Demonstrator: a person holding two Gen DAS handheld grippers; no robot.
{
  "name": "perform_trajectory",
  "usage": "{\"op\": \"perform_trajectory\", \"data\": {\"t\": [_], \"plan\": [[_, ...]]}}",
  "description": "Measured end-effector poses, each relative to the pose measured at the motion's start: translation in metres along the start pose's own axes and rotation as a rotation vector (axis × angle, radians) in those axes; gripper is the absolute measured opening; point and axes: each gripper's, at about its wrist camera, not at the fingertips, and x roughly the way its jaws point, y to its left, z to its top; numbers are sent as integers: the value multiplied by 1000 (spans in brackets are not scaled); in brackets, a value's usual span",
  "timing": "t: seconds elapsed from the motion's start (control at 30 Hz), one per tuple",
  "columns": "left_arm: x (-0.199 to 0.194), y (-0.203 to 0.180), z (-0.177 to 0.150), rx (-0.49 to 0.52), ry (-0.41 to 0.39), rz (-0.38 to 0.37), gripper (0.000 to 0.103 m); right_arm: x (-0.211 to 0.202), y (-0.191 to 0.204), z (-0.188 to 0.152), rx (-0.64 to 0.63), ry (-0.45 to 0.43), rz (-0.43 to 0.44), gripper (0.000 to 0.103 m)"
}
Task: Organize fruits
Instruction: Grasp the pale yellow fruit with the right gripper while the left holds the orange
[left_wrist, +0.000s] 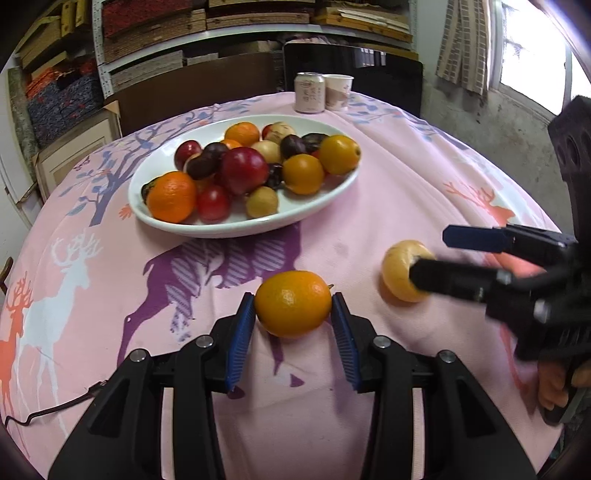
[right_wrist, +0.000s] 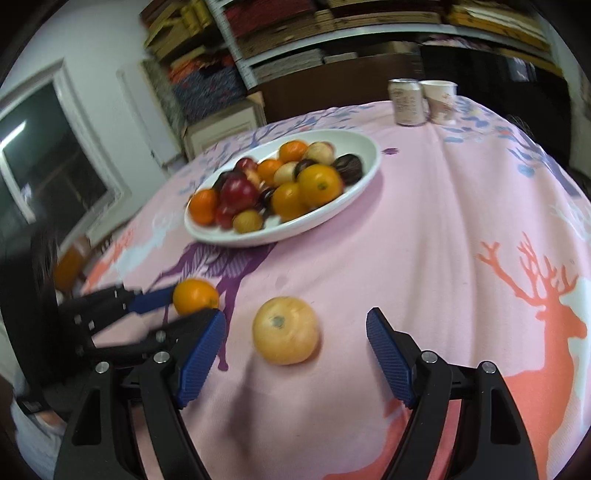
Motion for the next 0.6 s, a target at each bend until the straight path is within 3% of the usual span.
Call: {"op": "perform_trajectory", "data": {"t": [0.2,0.27,0.33,0.43,0.6], "plan": [[-2,3,0,-3,-6,3,41,10,9,-1,-52,43,-17,79],[-2,2,0,-2,-9,5,41,12,12,-2,-72,55,-26,72],[-2,2,0,-3,-8,4,41,16,13,-2,-74,70,-30,56],[-2,2,0,-2,-9,4,41,19,6,-3,-36,87,-25,42],[-2,2,-1,-5,-8,1,41,17,3,-3,-34,80,-8,42]]}}
